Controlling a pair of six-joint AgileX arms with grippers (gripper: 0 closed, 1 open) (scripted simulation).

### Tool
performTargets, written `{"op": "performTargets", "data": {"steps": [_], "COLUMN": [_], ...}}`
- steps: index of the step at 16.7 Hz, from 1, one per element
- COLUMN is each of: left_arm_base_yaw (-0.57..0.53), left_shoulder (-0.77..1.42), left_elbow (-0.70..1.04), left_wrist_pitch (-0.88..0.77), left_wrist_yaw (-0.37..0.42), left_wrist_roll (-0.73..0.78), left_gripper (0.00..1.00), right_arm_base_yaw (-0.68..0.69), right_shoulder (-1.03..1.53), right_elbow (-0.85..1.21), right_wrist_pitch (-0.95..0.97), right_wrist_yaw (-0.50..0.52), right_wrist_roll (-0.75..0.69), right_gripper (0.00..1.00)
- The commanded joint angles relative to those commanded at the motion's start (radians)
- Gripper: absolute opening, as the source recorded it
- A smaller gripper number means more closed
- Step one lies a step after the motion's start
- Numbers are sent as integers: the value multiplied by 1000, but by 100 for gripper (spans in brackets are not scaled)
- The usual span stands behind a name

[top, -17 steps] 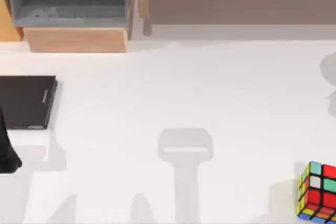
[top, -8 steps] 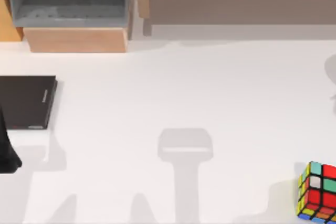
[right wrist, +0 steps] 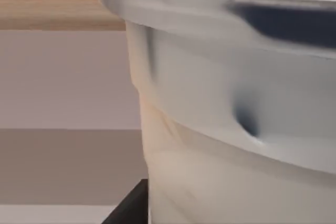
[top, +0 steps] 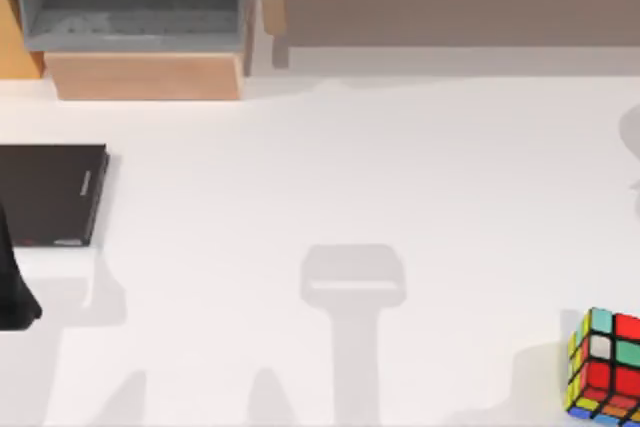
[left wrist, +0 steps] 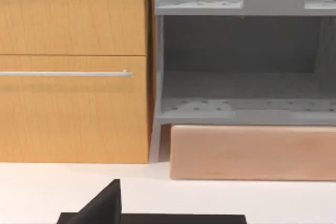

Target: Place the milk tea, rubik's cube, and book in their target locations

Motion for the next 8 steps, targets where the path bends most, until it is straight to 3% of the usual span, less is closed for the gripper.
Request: {"op": "performTargets", "data": {"steps": [3, 8], "left_arm_base_yaw": [0, 0], "left_shoulder": [0, 0], "left_elbow": [0, 0], "left_wrist_pitch": [0, 0], "left_wrist_yaw": [0, 0], "left_wrist_roll": [0, 0], "left_gripper": [100, 100], "right_arm_base_yaw": [0, 0], "right_shoulder": [0, 0], "right_elbow": [0, 0], "right_wrist_pitch": [0, 0], "right_wrist_yaw": [0, 0], "right_wrist_roll": [0, 0], "right_gripper": [98, 100]}}
